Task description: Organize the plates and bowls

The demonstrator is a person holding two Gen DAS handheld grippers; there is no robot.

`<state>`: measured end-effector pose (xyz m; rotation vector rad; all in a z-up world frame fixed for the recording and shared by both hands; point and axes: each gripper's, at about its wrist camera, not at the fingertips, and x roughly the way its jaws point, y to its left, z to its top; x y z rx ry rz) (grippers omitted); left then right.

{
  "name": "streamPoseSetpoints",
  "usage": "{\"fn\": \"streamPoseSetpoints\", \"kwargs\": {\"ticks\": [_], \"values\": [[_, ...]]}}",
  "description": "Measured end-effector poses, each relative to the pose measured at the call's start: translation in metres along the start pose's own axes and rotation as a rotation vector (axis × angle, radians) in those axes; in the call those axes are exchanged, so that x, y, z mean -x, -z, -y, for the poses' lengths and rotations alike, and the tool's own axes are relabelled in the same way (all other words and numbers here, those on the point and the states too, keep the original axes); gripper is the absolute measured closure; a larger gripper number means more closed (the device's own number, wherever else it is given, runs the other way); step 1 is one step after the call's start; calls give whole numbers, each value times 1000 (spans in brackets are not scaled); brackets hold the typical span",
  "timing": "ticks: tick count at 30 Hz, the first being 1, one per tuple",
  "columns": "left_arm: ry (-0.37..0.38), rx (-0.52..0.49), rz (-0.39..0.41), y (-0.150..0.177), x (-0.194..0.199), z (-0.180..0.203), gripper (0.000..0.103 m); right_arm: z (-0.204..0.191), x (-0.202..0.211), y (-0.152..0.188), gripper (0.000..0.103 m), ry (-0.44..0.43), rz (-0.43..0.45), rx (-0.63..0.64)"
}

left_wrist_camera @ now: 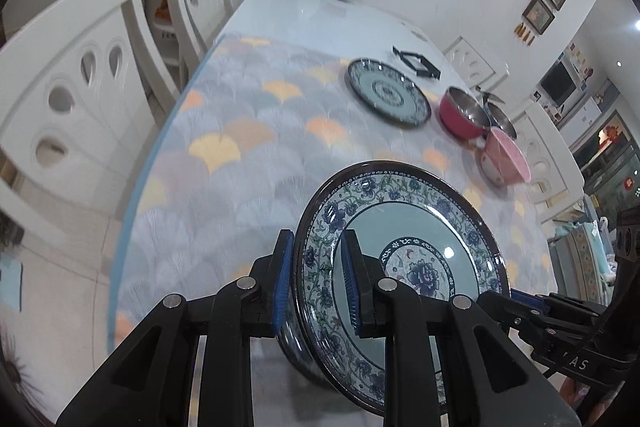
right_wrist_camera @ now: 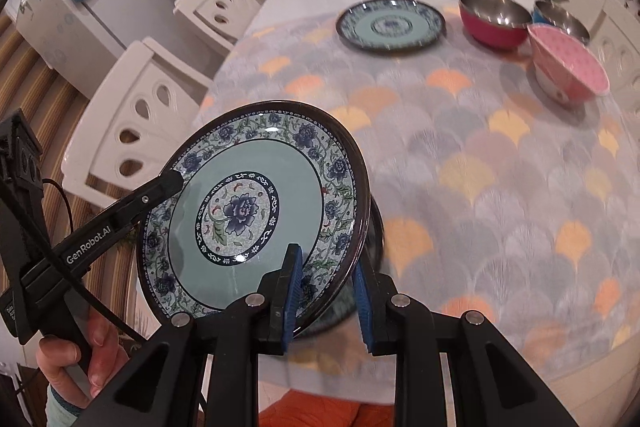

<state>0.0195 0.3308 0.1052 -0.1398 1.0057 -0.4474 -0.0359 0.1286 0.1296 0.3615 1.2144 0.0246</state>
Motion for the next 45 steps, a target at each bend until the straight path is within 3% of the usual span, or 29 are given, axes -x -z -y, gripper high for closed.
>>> {"fn": "streamPoseSetpoints", "kwargs": {"ticks": [8, 17, 45], "values": [[-16, 2, -54, 31, -14, 1, 84, 10, -15, 22, 78, 21, -68, -9], [-35, 5, -102, 42, -31, -1, 83, 13, -36, 31, 77, 53, -131, -2], [-20, 15, -148, 17, -57, -12, 81, 16, -73, 13, 74, 97, -212, -24]]}}
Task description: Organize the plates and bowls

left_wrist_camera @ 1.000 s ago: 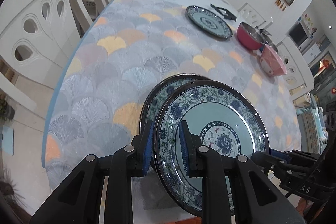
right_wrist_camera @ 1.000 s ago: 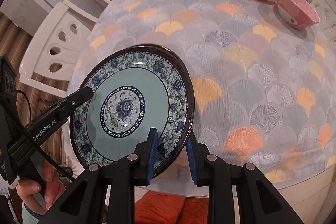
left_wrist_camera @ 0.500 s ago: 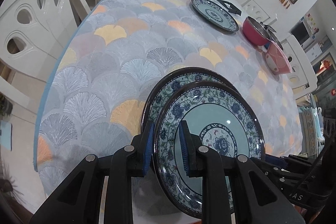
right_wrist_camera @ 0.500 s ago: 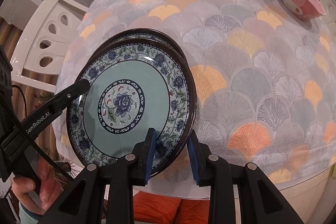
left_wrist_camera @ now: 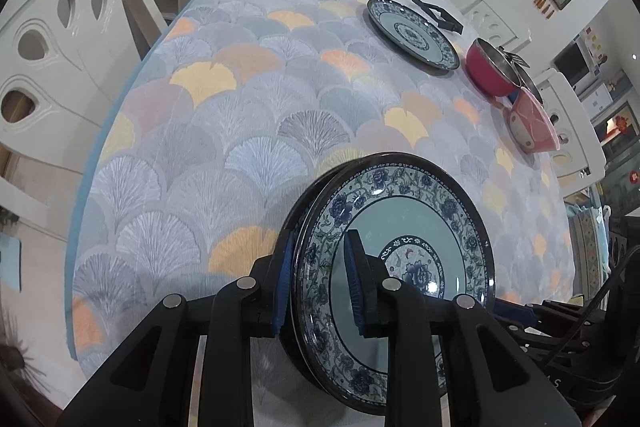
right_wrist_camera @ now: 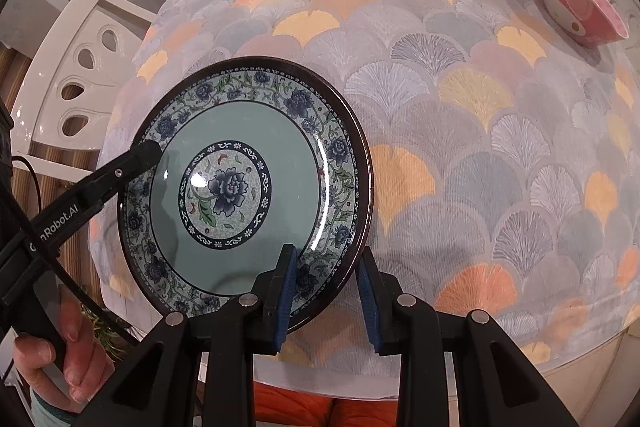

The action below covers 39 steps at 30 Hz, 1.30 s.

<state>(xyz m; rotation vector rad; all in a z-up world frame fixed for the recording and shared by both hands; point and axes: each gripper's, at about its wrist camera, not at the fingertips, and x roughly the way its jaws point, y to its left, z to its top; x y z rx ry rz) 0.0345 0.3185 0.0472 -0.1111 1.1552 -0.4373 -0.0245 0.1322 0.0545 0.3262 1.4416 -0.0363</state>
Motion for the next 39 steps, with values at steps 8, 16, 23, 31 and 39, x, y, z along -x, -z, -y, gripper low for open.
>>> {"fn": "streamPoseSetpoints", "kwargs": {"ticks": [8, 16, 23, 31, 39], "values": [[-22, 11, 21, -16, 8, -10, 80, -5, 0, -2, 74, 29, -14, 71], [-22, 2, 38, -26, 14, -7, 80, -5, 15, -14, 74, 30, 21, 77], [-8, -46, 60, -45, 17, 9, 80, -10, 26, -27, 74, 29, 45, 93], [3, -111, 105, -88, 24, 26, 80, 3, 52, -74, 69, 31, 143, 23], [-3, -200, 127, -144, 20, 42, 65, 25, 66, -125, 48, 16, 229, -113]]}}
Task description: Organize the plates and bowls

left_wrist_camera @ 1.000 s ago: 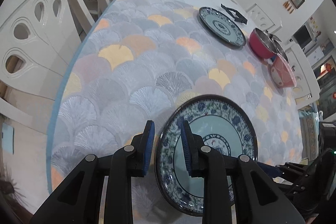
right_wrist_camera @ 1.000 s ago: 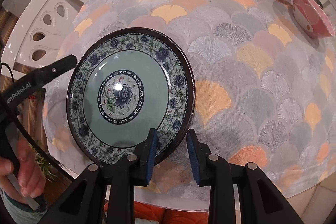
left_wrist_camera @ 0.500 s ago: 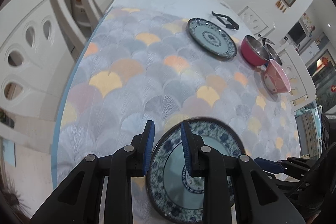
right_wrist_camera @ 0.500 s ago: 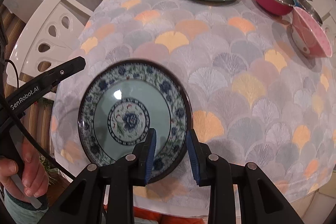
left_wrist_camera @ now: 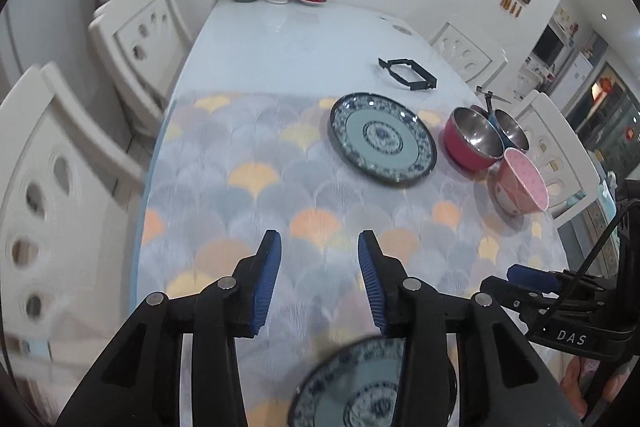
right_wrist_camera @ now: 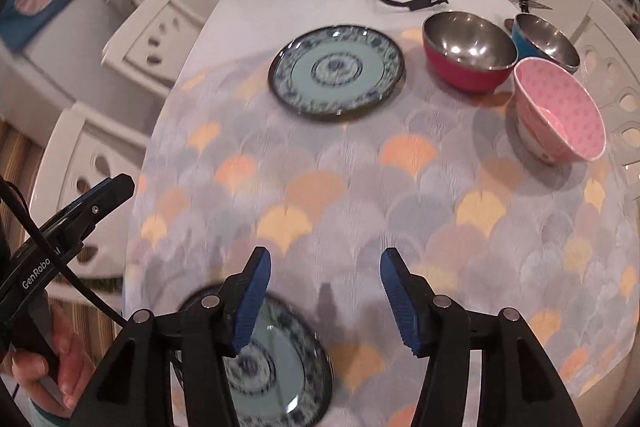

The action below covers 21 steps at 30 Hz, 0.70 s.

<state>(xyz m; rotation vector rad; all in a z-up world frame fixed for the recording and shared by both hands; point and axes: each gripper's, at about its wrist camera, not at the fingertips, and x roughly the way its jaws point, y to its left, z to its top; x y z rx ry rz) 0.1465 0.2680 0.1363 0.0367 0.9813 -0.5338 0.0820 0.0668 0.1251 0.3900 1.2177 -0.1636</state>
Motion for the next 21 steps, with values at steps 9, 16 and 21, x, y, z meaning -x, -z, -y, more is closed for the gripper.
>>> {"fn": "streamPoseSetpoints", "kwargs": {"ticks": [9, 16, 21], "values": [[88, -9, -5, -71, -51, -10, 39, 2, -30, -51, 48, 27, 3, -63], [177, 36, -92, -103, -128, -21, 40, 25, -69, -84, 48, 74, -16, -157], [221, 62, -133, -111, -168, -25, 41, 48, -101, -106, 48, 96, -43, -261]]}}
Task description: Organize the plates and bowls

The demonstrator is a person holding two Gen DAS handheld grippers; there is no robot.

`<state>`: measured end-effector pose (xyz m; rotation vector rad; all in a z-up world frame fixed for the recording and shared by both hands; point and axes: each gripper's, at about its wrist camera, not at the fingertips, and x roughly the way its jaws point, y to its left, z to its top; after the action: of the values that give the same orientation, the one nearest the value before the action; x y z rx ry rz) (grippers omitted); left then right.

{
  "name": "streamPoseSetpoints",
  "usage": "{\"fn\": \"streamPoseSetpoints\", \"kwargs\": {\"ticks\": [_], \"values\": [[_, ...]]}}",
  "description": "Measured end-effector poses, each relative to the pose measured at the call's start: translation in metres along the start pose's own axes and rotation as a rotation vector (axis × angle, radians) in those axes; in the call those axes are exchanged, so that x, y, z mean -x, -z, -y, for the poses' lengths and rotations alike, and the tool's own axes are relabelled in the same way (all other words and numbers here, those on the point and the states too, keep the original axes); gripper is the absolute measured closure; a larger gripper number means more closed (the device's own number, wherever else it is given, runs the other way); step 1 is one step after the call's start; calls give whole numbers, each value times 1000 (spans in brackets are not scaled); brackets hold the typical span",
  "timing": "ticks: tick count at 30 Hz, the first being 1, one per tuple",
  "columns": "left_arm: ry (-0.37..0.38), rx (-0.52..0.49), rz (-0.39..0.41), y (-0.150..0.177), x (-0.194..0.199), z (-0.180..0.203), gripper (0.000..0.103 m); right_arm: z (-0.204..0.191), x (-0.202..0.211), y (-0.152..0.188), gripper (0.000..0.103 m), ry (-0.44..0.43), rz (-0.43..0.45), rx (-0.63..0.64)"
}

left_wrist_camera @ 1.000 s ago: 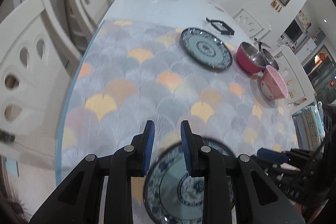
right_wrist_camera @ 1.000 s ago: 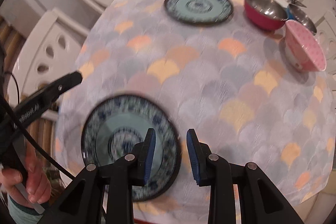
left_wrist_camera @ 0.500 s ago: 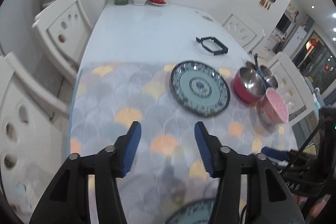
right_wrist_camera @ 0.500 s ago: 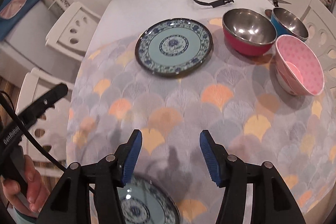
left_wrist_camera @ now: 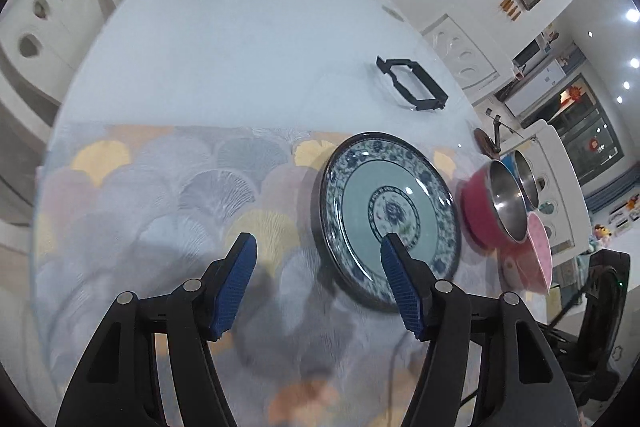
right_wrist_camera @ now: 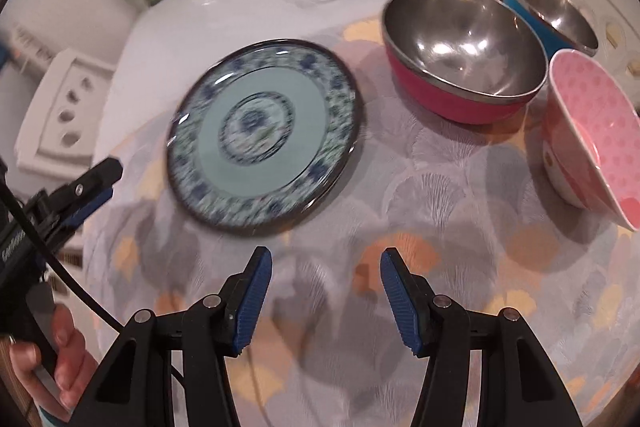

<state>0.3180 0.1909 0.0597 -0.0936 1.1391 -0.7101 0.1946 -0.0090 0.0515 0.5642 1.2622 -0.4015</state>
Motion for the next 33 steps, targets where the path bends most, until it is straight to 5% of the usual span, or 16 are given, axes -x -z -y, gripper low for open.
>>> {"fn": "streamPoseSetpoints", "kwargs": {"ticks": [23, 33], "values": [[109, -101, -54, -35, -78, 7, 64, -3, -39, -45, 72, 36, 96, -9], [49, -141, -42, -27, -69, 10, 78, -4, -36, -42, 75, -1, 80, 47]]}}
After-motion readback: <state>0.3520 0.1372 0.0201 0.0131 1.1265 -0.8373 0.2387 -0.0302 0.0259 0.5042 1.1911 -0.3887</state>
